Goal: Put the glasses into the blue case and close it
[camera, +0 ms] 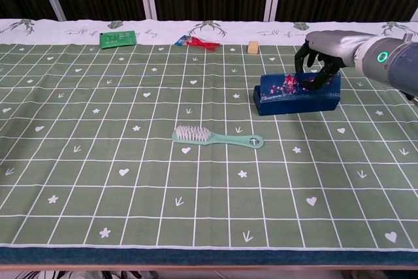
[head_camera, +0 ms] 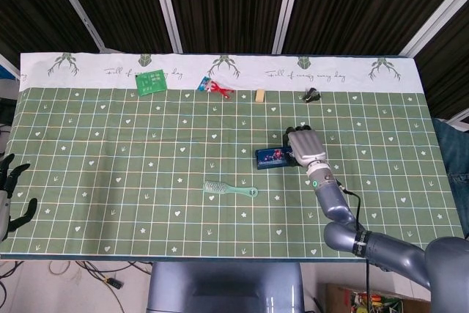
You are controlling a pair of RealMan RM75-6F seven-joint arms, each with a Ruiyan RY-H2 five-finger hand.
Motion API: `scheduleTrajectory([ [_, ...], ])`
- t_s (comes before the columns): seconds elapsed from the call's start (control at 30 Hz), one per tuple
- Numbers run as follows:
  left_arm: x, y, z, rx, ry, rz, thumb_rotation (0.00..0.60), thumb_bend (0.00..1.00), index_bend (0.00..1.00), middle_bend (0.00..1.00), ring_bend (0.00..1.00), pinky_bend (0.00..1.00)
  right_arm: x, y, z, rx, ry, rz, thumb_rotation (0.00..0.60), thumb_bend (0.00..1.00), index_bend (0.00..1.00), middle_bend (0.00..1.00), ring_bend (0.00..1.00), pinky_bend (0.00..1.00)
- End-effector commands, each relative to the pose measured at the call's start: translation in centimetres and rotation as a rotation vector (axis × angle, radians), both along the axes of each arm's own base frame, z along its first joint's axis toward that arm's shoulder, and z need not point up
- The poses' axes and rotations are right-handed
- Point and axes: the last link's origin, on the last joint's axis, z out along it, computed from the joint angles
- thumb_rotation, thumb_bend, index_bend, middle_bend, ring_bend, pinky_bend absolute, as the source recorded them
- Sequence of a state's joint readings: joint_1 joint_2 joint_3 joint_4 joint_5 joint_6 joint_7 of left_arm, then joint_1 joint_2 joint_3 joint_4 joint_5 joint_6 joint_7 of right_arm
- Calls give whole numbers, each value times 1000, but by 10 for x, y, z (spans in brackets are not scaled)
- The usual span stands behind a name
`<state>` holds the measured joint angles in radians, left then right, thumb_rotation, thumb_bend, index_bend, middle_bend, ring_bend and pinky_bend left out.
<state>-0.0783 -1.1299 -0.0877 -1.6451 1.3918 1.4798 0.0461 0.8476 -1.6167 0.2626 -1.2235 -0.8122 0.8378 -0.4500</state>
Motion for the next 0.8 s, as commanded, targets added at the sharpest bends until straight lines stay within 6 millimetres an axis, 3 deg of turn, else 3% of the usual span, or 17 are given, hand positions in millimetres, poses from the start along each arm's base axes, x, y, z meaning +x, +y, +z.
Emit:
scheduleTrajectory([
  [0.03,0,0,0,0,0,0,600,385,151,0,0,0,0,-2,-1,-1,2,-4,600,566,673,286,263,207],
  [0.13,0,0,0,-2,1,-1,600,385,151,0,0,0,-1,-3,-1,-1,3,-8,600,566,576,273,256,207],
  [0.3,0,0,0,-2,1,-1,600,385,151,0,0,0,0,-4,-2,9,3,-6,600,519,222,215,247,207],
  [0.4,0,0,0,-3,1,-1,600,385,151,0,0,0,3,-3,-3,12,-6,-2,600,505,107,202,245,207],
  [0.6,0,0,-1,-5,3,-1,600,385,151,0,0,0,5,-3,-2,15,-12,7,600,431,18,198,244,207],
  [0.8,0,0,0,-4,3,-2,600,385,151,0,0,0,9,1,7,-13,-57,16,600,391,5,197,244,207],
])
